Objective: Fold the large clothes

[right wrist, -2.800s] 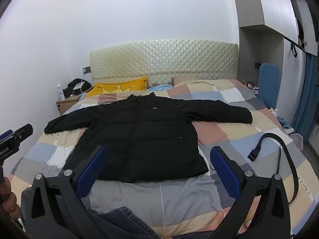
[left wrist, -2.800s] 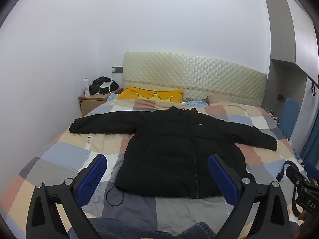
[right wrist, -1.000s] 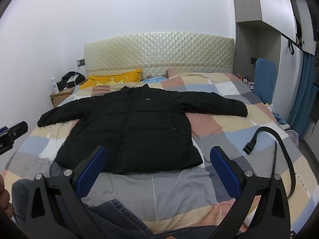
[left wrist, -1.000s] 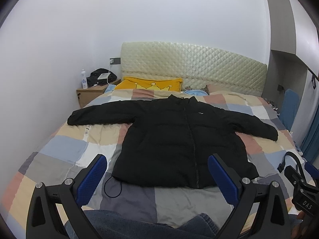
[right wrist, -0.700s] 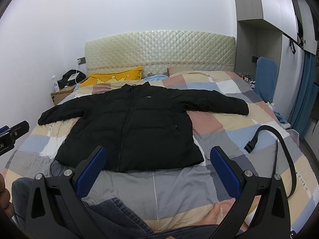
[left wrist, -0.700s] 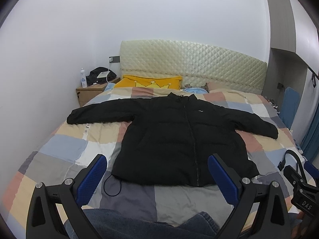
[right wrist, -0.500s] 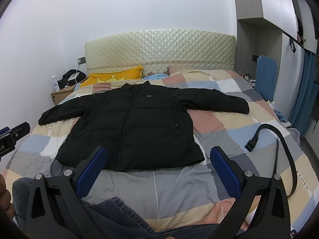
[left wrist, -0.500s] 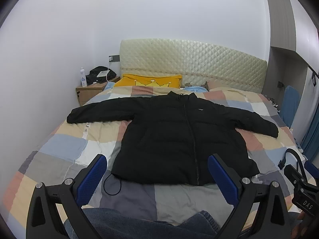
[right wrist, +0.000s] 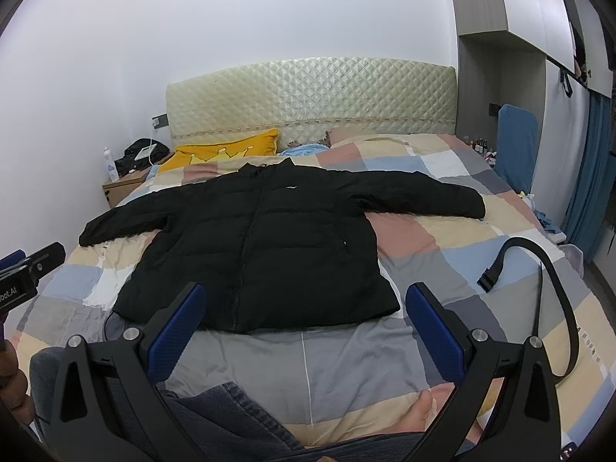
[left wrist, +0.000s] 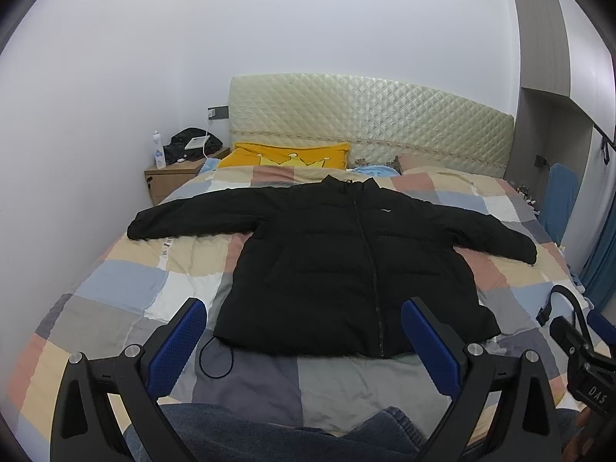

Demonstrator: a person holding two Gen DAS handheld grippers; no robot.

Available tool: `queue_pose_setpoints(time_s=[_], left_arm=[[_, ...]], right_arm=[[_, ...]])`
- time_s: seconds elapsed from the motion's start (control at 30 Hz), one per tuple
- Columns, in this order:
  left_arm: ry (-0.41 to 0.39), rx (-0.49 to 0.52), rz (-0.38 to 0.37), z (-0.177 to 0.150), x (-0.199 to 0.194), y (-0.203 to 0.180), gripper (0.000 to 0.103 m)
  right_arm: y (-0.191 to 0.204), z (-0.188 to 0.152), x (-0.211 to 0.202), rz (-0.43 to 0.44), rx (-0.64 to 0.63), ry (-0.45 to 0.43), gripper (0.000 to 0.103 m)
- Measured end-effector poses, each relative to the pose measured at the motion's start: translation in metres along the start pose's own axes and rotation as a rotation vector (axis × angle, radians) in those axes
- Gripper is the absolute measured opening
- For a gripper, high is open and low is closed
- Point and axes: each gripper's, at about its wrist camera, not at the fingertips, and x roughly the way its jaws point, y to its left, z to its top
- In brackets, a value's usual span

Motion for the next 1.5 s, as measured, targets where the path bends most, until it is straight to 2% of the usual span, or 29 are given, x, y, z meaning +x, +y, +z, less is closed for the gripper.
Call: queue_pose_setpoints(time_s=[0.17, 0.33, 0.43, 0.5, 0.57, 0.63, 0.77, 0.87, 1.03, 1.1, 1.17, 1.2, 1.23, 1.33, 1.4, 1.5], left_arm=[[-0.031, 0.020, -0.009, 0.008, 0.002, -0.006, 0.102], [-0.037, 0.024, -0.054, 0.023, 0.016, -0.012, 0.102], [-0.046, 0.021, -0.047, 0.036, 0.028, -0.014, 0.102], [-0.078, 0.016, -0.064, 0.048, 0.035, -0.015, 0.102], [-0.100, 0.012, -0.045, 0.058, 0.042, -0.020, 0.102], [-0.109, 0.022, -0.047, 0.067, 0.050, -0.026, 0.102], [-0.058, 0.078, -0.096, 0.085, 0.077, -0.040, 0.102], [-0.066, 0.077, -0.098, 0.091, 0.088, -0.040, 0.102], [-0.059, 0.041, -0.098, 0.093, 0.117, -0.034, 0.102], [-0.057, 0.020, -0.096, 0.091, 0.134, -0.031, 0.102], [-0.056, 0.006, -0.084, 0.087, 0.153, -0.027, 0.102], [-0.052, 0.003, -0.083, 0.085, 0.160, -0.025, 0.102], [-0.045, 0.002, -0.084, 0.083, 0.169, -0.024, 0.102], [-0.027, 0.020, -0.073, 0.077, 0.197, -0.024, 0.102], [-0.022, 0.023, -0.042, 0.075, 0.217, -0.022, 0.102], [0.009, 0.008, -0.036, 0.075, 0.245, -0.021, 0.102]], right_arm=[[0.000, 0.001, 0.003, 0.000, 0.000, 0.005, 0.103], [-0.004, 0.011, 0.009, -0.021, -0.014, -0.008, 0.103], [-0.013, 0.021, 0.016, -0.031, -0.003, -0.019, 0.103], [-0.022, 0.029, 0.023, -0.032, 0.013, -0.028, 0.103], [-0.033, 0.038, 0.030, -0.044, 0.030, -0.040, 0.103], [-0.050, 0.049, 0.035, -0.072, 0.076, -0.088, 0.103], [-0.085, 0.078, 0.046, -0.113, 0.147, -0.180, 0.103], [-0.114, 0.098, 0.059, -0.117, 0.193, -0.260, 0.103], [-0.156, 0.125, 0.117, -0.146, 0.239, -0.247, 0.103], [-0.174, 0.121, 0.153, -0.152, 0.269, -0.256, 0.103], [-0.193, 0.110, 0.195, -0.111, 0.333, -0.205, 0.103], [-0.210, 0.101, 0.226, -0.080, 0.402, -0.155, 0.100], [-0.223, 0.092, 0.247, -0.080, 0.465, -0.120, 0.089], [-0.267, 0.075, 0.311, -0.134, 0.592, -0.051, 0.070], [-0.300, 0.068, 0.348, -0.161, 0.680, -0.033, 0.069], [-0.345, 0.060, 0.392, -0.178, 0.837, -0.023, 0.068]])
